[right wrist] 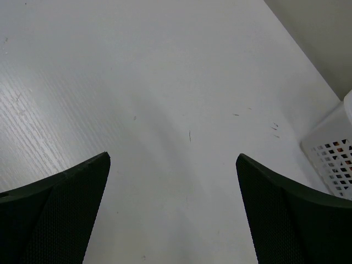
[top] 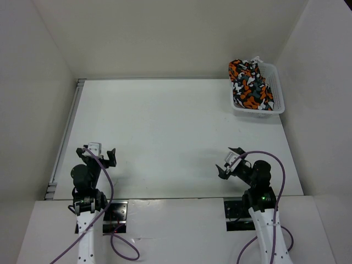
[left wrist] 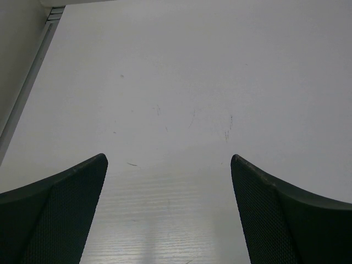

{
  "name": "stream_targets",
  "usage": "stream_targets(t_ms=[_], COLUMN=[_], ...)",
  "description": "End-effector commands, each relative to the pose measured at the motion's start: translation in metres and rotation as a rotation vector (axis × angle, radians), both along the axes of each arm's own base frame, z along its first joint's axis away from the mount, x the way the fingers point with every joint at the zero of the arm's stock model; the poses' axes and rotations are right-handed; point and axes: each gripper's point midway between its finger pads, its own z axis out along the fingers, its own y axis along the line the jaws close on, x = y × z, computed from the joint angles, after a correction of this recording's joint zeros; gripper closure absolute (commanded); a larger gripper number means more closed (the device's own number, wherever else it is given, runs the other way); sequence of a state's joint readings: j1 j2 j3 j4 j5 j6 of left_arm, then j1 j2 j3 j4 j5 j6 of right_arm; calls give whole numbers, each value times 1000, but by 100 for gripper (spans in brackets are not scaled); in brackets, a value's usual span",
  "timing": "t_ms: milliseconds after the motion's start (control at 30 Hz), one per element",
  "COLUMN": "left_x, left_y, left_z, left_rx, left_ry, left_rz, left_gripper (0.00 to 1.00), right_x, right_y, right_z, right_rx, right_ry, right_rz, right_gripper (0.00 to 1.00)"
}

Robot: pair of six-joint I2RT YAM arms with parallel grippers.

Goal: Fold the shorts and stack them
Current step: Grab the shorts from the pile

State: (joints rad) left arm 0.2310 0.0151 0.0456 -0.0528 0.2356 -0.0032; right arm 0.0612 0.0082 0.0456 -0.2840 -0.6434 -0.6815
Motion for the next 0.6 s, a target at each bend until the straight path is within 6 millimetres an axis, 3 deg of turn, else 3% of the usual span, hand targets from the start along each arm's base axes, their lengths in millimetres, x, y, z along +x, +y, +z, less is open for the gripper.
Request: stream_targets(t_ms=[0, 100, 133, 167, 200, 233, 267, 300, 333, 367, 400, 433, 467, 533, 567], left_x=[2, 2, 1, 0, -6, -9, -20, -32, -60, -76, -67, -56, -46, -44, -46], left_y=[0, 0, -4, -21, -40, -50, -79, -96, -119, -127, -126, -123, -121, -123, -126], left_z=[-4, -4, 2, 10, 10, 20, 26, 33, 13, -14, -11, 0, 19, 39, 69], left_rx=[7, 7, 8, 6, -7, -1, 0, -5, -102, -202, -156, -88, 5, 58, 137], left_ry=[-17, -17, -30, -47, -31, -55, -83, -82, 50, 183, 115, 23, -111, -189, -305], left_rz=[-2, -2, -26, -123, -232, -288, -470, -577, -727, -759, -774, -769, -773, -788, -812], left_gripper=[1, 1, 1, 1, 1, 1, 1, 1, 1, 1, 1, 1, 1, 1, 1], right_x=[2, 3, 5, 2, 1, 3, 7, 14, 18, 20, 21, 17, 12, 1, -1], right_y=[5, 9, 10, 12, 15, 14, 11, 4, 2, 0, 0, 6, 8, 15, 17], right_z=[7, 12, 24, 23, 31, 36, 44, 49, 48, 64, 77, 91, 119, 148, 159], right_rx=[20, -76, -133, -155, -387, -475, -573, -745, -814, -878, -890, -856, -840, -756, -737], right_ry=[-40, -159, -261, -267, -478, -567, -661, -788, -839, -930, -986, -1045, -1155, -1222, -1233], right_rz=[20, 93, 126, 153, 256, 276, 270, 260, 252, 223, 200, 201, 159, 161, 165], right_gripper=[0, 0, 0, 0, 1, 0, 0, 0, 0, 2, 2, 2, 2, 2, 2])
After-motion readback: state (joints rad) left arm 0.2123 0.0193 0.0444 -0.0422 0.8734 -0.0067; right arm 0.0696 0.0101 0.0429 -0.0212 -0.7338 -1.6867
